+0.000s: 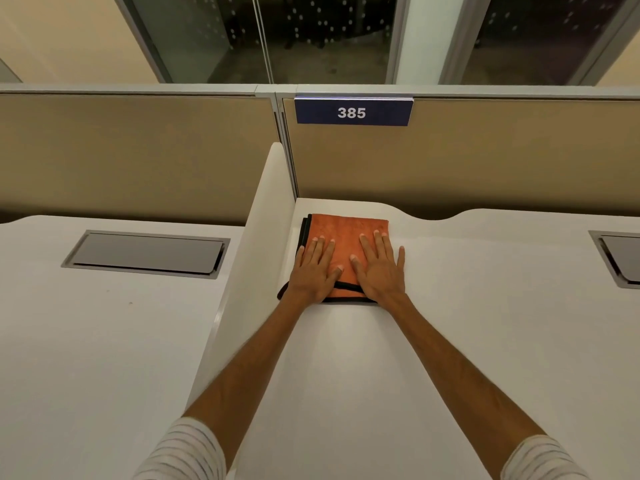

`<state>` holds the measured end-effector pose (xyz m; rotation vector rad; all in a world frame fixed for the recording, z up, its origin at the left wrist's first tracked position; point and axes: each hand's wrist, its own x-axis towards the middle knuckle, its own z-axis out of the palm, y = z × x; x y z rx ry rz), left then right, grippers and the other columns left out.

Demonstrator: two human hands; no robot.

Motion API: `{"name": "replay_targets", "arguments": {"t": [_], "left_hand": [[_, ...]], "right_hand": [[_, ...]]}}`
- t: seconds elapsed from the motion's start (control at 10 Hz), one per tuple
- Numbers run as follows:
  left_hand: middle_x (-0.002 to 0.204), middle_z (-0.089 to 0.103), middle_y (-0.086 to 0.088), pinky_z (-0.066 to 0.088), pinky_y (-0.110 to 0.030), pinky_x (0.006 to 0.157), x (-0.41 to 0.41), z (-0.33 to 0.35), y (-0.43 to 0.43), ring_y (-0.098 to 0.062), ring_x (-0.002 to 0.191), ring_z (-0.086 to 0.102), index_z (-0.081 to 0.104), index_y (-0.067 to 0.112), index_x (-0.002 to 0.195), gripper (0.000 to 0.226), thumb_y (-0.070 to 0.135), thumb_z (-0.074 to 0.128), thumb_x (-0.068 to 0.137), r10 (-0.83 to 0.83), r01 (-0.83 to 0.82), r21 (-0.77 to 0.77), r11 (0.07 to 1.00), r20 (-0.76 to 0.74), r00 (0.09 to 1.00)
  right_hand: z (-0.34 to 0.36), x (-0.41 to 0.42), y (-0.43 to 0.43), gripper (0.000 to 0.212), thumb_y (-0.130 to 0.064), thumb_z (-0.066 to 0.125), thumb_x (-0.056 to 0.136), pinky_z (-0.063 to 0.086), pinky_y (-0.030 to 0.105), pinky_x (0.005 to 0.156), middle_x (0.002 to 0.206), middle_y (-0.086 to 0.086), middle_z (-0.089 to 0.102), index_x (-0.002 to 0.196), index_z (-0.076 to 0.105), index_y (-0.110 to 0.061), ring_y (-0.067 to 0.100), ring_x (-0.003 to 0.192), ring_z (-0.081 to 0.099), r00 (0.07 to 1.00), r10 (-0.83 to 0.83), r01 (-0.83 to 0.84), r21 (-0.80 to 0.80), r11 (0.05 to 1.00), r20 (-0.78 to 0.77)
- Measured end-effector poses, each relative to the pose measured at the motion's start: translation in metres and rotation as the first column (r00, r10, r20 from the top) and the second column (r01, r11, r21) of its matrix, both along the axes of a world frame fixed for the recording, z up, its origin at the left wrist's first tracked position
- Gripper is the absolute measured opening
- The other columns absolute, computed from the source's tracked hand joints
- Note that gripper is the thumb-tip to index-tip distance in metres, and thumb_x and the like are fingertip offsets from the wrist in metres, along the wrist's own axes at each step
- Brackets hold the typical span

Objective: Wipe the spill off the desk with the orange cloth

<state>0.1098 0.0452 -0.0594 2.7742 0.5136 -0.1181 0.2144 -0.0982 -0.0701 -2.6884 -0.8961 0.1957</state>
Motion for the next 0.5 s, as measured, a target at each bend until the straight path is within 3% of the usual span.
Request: {"name": "replay_targets", "arguments": {"t": [0.2, 0.3, 0.4, 0.5], "left_hand": [[0.167, -0.003, -0.008, -0.009, -0.042, 0.121, -0.001, 0.003, -0.003, -0.025, 0.154, -0.006, -0.003, 0.018, 0.158, 0.078, 0.058, 0.005, 0.092, -0.005, 0.006, 0.031, 1.000, -0.046, 0.999], [0.166, -0.006, -0.009, -0.008, -0.044, 0.121, -0.001, 0.007, -0.008, -0.026, 0.154, -0.007, -0.007, 0.014, 0.157, 0.087, 0.066, -0.007, 0.087, 0.017, -0.014, 0.031, 0.999, -0.075, 0.997], [0.166, -0.005, -0.010, -0.006, -0.046, 0.122, -0.006, 0.012, -0.019, -0.026, 0.154, -0.006, -0.006, 0.011, 0.157, 0.102, 0.074, -0.019, 0.078, 0.042, -0.042, 0.005, 0.999, -0.015, 0.999], [0.166, 0.002, -0.011, -0.006, -0.042, 0.122, -0.015, 0.021, -0.032, -0.025, 0.154, -0.003, 0.001, 0.008, 0.157, 0.094, 0.067, -0.010, 0.085, 0.052, -0.048, -0.051, 0.998, 0.074, 0.996]], "right_hand": [[0.003, 0.002, -0.001, 0.070, -0.061, 0.011, 0.098, -0.008, 0.054, 0.120, 0.168, 0.005, -0.002, 0.159, 0.002, -0.027, 0.024, 0.155, -0.004, 0.999, 0.022, -0.024, -0.060, 0.998, -0.047], [0.011, 0.003, -0.005, 0.066, -0.056, 0.022, 0.103, -0.005, 0.053, 0.121, 0.168, 0.004, -0.001, 0.159, 0.003, -0.026, 0.024, 0.155, -0.003, 0.995, 0.040, -0.045, -0.051, 0.998, -0.095], [0.017, -0.006, -0.014, 0.069, -0.059, 0.021, 0.100, 0.001, 0.051, 0.122, 0.167, 0.005, 0.010, 0.159, 0.012, -0.024, 0.025, 0.154, 0.009, 0.996, 0.025, -0.021, 0.057, 0.998, -0.082], [0.027, -0.015, -0.022, 0.070, -0.057, 0.021, 0.099, 0.011, 0.049, 0.122, 0.163, 0.008, 0.024, 0.157, 0.022, -0.018, 0.028, 0.150, 0.025, 0.997, -0.036, 0.047, 0.164, 0.985, -0.074]]}}
